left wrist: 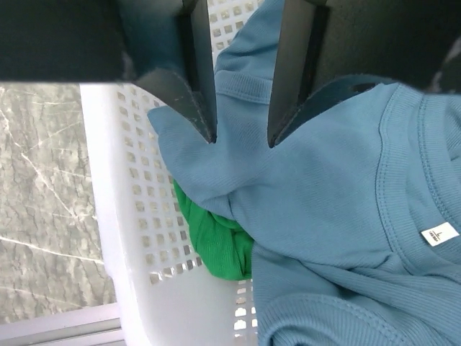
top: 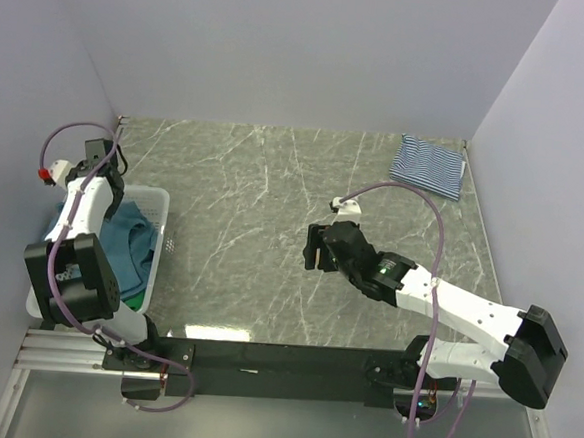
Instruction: Fold and stack the tank tops
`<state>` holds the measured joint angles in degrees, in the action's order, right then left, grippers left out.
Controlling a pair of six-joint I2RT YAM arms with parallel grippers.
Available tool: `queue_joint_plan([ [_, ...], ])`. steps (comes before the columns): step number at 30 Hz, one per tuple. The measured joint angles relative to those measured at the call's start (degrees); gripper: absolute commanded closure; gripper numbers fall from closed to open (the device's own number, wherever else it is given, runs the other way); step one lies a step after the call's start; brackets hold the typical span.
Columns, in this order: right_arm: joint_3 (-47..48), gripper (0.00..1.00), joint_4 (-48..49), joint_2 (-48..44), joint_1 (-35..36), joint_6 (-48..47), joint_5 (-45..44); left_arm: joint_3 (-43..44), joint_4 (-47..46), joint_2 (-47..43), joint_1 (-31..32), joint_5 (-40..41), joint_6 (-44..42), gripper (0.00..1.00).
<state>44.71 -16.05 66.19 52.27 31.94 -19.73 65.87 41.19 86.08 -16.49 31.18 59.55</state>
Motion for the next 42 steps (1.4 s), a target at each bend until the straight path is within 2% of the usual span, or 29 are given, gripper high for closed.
queue_joint_plan([
  [1,0.00,0.26,-0.07,-0.11,0.04,0.00,-0.02,-0.04,-0.04,0.00,-0.28,-0.26,-0.37,0.60],
  [3,0.00,0.26,-0.11,-0.46,0.07,0.00,-0.11,-0.42,-0.76,0.00,-0.76,-1.05,-1.20,0.45],
  [5,0.00,0.26,-0.11,-0.70,0.09,0.00,-0.13,-0.83,-1.36,0.00,-1.03,-1.62,-1.70,0.33],
  [8,0.00,0.26,-0.13,-0.76,0.24,0.02,-0.11,-1.16,-1.55,0.00,-1.05,-2.38,-1.90,0.27],
  [13,-0.04,0.27,-0.17,-0.76,0.74,0.20,-0.09,-1.36,-2.43,1.46,-1.05,-3.30,-1.90,0.28],
  [17,-0.09,0.27,-0.22,-0.76,0.79,0.22,-0.09,-2.43,-3.43,4.11,-1.07,-4.15,-1.84,0.34],
  [19,-0.17,0.27,-0.22,-0.76,0.85,0.22,-0.11,-3.17,-3.56,5.33,-1.09,-4.44,-1.73,0.42],
  [23,-0.26,0.27,-0.24,-0.79,0.85,0.35,-0.11,-4.48,-3.67,6.01,-1.11,-4.90,-1.44,0.74],
  [24,-0.31,0.27,-0.24,-0.83,0.85,0.39,-0.11,-4.48,-3.65,6.01,-1.11,-5.05,-1.44,0.78],
  [26,-0.55,0.28,-0.28,-1.07,0.85,0.44,-0.13,-4.48,-3.85,6.01,-1.18,-5.44,-1.73,1.00],
  [33,-0.63,0.29,-1.36,-2.99,0.85,0.44,-0.35,-2.84,-1.79,2.78,-1.33,-6.38,-3.34,0.99],
  [42,-0.39,0.29,-2.84,-6.86,0.85,0.44,-0.90,5.60,0.11,-17.11,-1.38,-10.08,-7.98,0.99],
])
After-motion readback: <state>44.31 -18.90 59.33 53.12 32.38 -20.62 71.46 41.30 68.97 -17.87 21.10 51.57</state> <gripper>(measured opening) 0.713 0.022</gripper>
